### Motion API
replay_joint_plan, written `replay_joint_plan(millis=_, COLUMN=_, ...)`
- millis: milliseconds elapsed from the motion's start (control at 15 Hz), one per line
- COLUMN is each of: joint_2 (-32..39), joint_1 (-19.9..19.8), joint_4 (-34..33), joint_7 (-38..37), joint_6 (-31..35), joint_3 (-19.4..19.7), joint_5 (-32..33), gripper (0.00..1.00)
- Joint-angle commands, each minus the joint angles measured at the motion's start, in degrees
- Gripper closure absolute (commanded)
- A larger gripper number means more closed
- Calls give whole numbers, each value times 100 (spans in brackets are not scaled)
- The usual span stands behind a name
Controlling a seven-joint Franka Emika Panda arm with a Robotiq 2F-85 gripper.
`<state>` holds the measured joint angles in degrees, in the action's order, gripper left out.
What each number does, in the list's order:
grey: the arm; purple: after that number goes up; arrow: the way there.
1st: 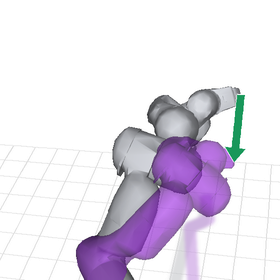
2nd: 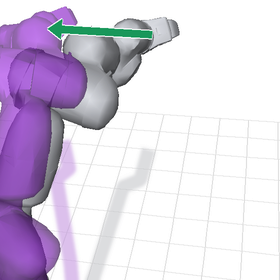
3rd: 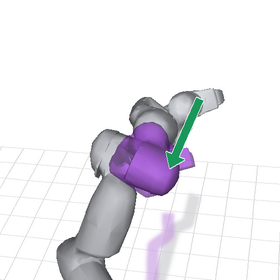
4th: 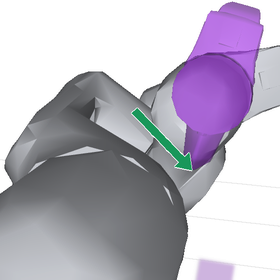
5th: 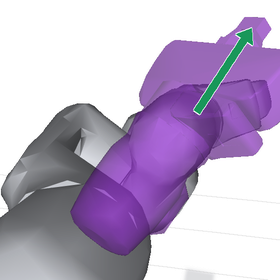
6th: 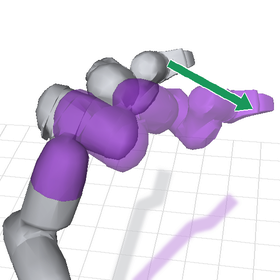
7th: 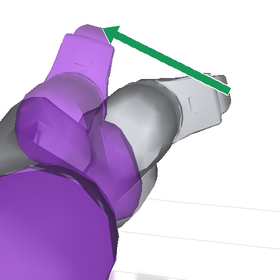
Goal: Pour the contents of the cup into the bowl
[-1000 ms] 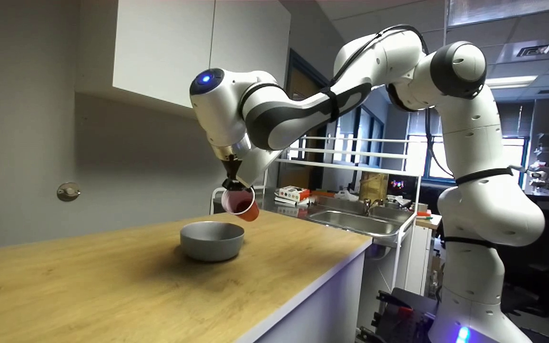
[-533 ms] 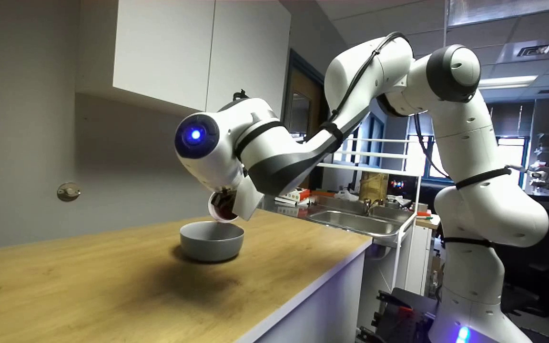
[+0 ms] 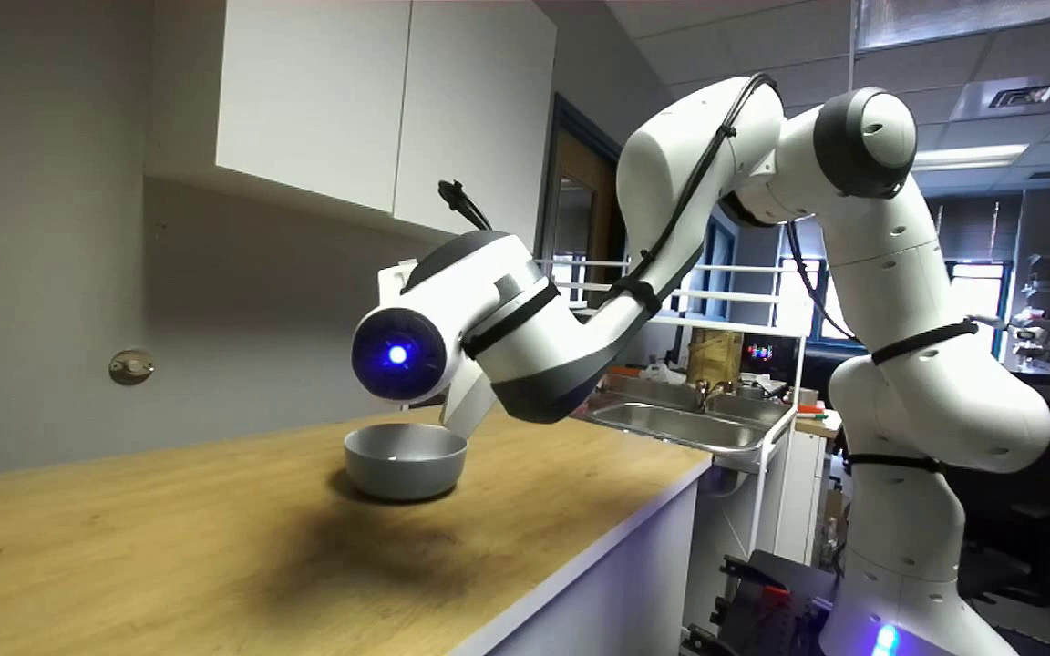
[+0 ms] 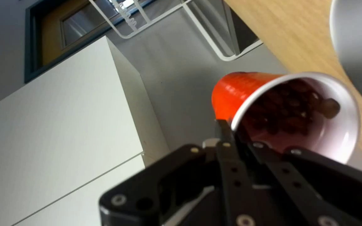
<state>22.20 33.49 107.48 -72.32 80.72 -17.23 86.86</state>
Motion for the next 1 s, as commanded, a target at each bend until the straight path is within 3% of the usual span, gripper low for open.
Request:
replay_joint_plan(millis=0, joint_2=6, joint_1=-28, joint_4=103, joint_7=-357, joint_6=-324, joint_3=-94, joint_5=491, gripper=99)
replay_joint_plan(millis=933, joint_2=81, joint_1=-110, joint_4=265, joint_7=-778, joint_6=-639, joint_3=-184, joint_5=1573, gripper=99)
